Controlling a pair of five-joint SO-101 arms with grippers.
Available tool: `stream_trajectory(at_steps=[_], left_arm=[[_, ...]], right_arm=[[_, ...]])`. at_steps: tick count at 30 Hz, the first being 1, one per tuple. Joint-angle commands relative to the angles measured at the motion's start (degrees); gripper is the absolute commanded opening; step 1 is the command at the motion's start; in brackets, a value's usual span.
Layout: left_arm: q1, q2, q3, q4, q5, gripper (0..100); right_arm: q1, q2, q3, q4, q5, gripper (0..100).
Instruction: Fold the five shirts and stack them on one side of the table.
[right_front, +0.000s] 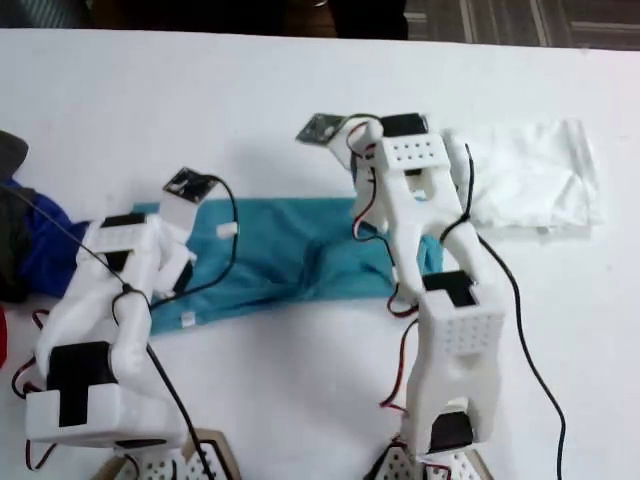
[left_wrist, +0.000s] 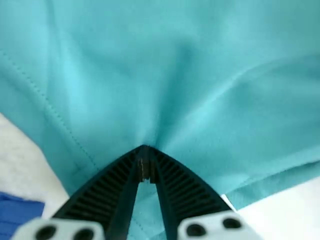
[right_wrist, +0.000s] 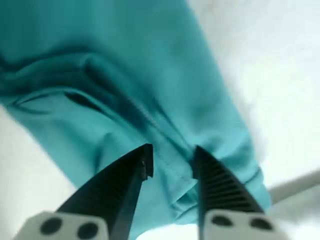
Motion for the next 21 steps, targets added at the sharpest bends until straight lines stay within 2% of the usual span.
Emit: stream_trajectory(at_steps=[1,4,8,11,15,21], left_arm=[[-1.5,0.3,0.1,-1.1,-0.1,3],[-1.5,0.2,0.1,-1.1,-0.1,3],[-1.5,0.2,0.1,-1.1,-0.1,3],[-1.5,0.2,0.1,-1.1,-0.1,3],[-1.5,0.2,0.1,-1.1,-0.1,3],[-1.5,0.3,0.0,-1.1,-0.1,3]], right_arm=[[1.8,2.4,-9.1,0.9,-4.5,20.2],[2.8,3.4,-14.8,3.9,-7.7,20.1],[3.3,3.4,-22.5,12.4,-8.1,20.1],[5.7,0.9,-22.6,12.6,-8.4,20.1],[8.7,-6.5,-14.4,12.5,-8.2,20.4],[9.7,-22.3,10.5,12.3,-8.4,20.5]])
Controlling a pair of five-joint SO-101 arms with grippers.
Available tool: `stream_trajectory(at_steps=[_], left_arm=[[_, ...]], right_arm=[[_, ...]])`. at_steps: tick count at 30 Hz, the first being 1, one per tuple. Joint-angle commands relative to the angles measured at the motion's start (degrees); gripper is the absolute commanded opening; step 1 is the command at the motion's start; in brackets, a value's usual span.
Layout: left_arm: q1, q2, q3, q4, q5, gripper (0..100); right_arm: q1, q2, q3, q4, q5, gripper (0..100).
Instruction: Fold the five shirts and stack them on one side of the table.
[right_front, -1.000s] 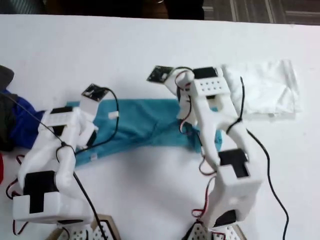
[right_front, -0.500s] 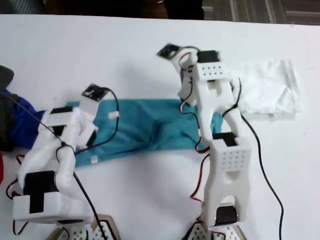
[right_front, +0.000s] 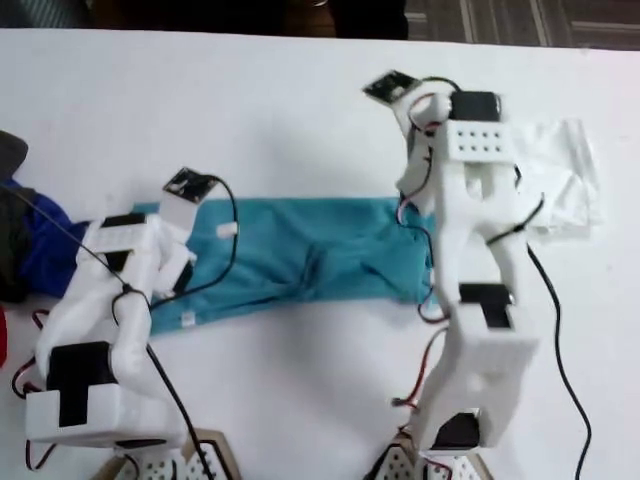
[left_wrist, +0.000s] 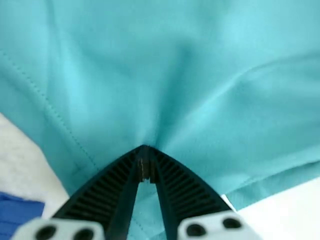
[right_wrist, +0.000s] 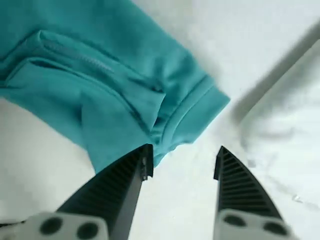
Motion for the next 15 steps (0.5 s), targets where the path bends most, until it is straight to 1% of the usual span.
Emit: stream_trajectory(at_steps=[1,5,8,12,15], left_arm=[[-1.5,0.3,0.0,-1.1,-0.1,3],[-1.5,0.3,0.0,-1.1,-0.1,3],[-1.5,0.3,0.0,-1.1,-0.1,3],[-1.5,0.3,0.0,-1.1,-0.1,3],[-1.5,0.3,0.0,-1.1,-0.1,3]], right_arm=[[0.1,-12.5,14.2,0.7,-0.4,20.5],[0.3,-20.3,27.3,-7.3,-0.4,20.5],[-0.1,-22.7,36.0,-13.9,-0.5,21.3],[0.4,-22.8,41.1,-21.4,-4.9,24.8],[0.1,-22.7,43.0,-24.0,-5.5,24.2]])
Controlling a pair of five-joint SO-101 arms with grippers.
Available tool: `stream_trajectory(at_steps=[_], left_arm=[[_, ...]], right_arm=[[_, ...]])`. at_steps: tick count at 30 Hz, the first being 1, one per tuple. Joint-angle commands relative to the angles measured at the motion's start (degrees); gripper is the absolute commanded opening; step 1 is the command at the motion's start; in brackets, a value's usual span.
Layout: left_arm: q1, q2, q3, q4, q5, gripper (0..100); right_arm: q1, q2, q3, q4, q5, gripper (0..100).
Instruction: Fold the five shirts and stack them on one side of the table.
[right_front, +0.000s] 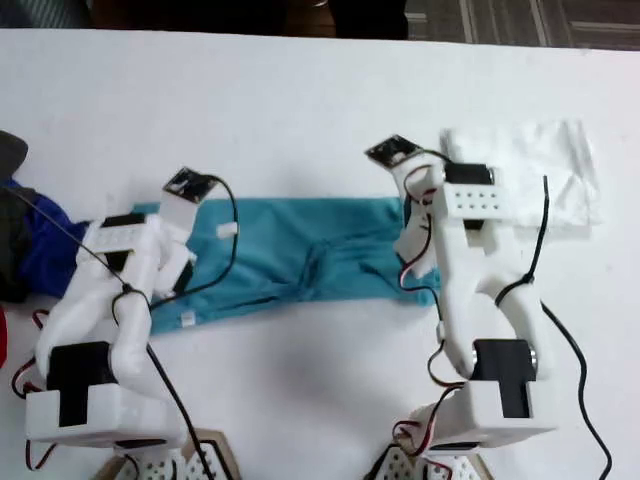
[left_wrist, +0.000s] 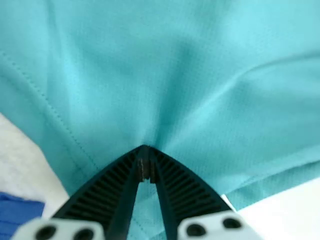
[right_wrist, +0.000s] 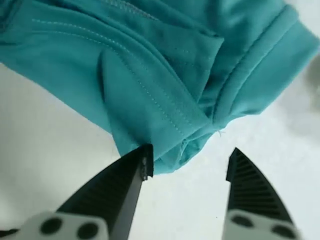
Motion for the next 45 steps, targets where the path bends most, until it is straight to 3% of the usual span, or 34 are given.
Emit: stream_trajectory(at_steps=[1,11,21,27,45], left_arm=[[-1.5,0.3,0.0,-1.1,-0.1,3],[-1.5,0.3,0.0,-1.1,-0.1,3],[-1.5,0.3,0.0,-1.1,-0.1,3],[-1.5,0.3,0.0,-1.1,-0.1,3],[-1.5,0.3,0.1,-1.1,-0.1,3]], right_arm=[[0.1,-3.2,1.2,-3.6,-1.6,24.0],[-4.9,-3.2,4.2,-7.6,-2.5,21.2],[-4.7,-3.1,4.6,-7.8,-2.5,20.8],[-4.9,-3.1,4.6,-7.9,-2.5,1.1],[-4.6,-3.2,-7.4,-10.2,-1.9,1.9]])
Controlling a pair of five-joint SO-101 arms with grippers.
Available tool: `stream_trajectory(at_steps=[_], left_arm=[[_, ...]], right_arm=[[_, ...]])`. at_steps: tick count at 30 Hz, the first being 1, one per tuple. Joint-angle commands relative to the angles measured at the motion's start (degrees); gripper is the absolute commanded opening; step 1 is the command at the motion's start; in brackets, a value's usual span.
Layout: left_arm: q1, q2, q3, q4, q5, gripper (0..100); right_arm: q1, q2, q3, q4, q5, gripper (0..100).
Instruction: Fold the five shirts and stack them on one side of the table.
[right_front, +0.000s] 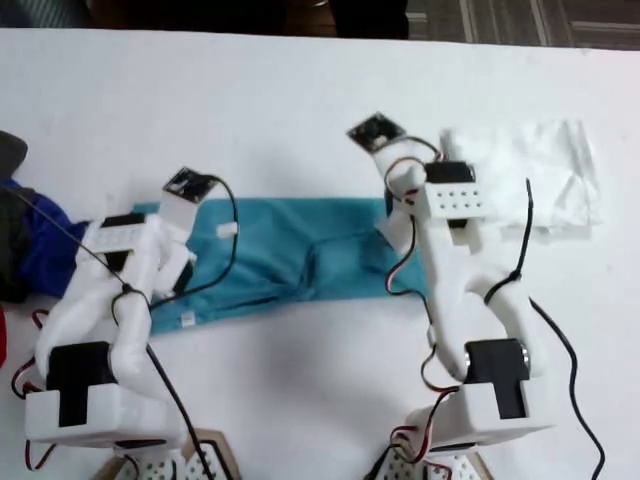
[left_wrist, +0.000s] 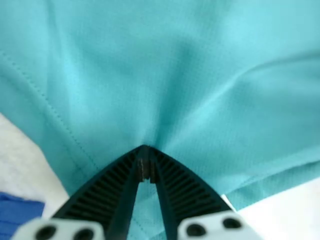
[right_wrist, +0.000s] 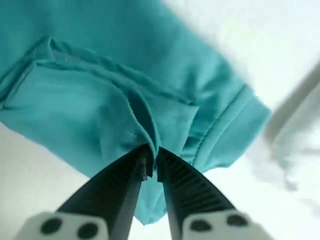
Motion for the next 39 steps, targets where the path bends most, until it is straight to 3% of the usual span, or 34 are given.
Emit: stream_trajectory(at_steps=[1,6,15,22,27,30,35,39], left_arm=[[-1.5,0.3,0.1,-1.1,-0.1,3],[-1.5,0.3,0.1,-1.1,-0.1,3],[-1.5,0.3,0.1,-1.1,-0.1,3],[-1.5,0.3,0.1,-1.1,-0.1,3],[-1.5,0.3,0.1,-1.1,-0.1,3],[-1.5,0.3,0.1,-1.1,-0.1,3],[-1.5,0.3,0.1,-1.1,-0.1,3],[-1.5,0.3,0.1,-1.1,-0.1,3]], right_arm=[[-0.4,-3.0,-4.6,-0.9,0.2,1.9],[-0.2,3.3,-7.2,-0.9,4.7,1.9],[0.1,12.2,-16.7,-0.2,4.7,2.6],[0.4,12.2,-25.8,10.4,-2.0,25.9],[0.4,11.5,-30.4,16.5,-2.0,16.1],[0.3,8.7,-30.3,20.1,-2.0,1.5],[0.4,1.6,-26.3,25.0,-1.6,2.2],[0.4,-6.8,-11.7,20.1,-1.5,1.9]])
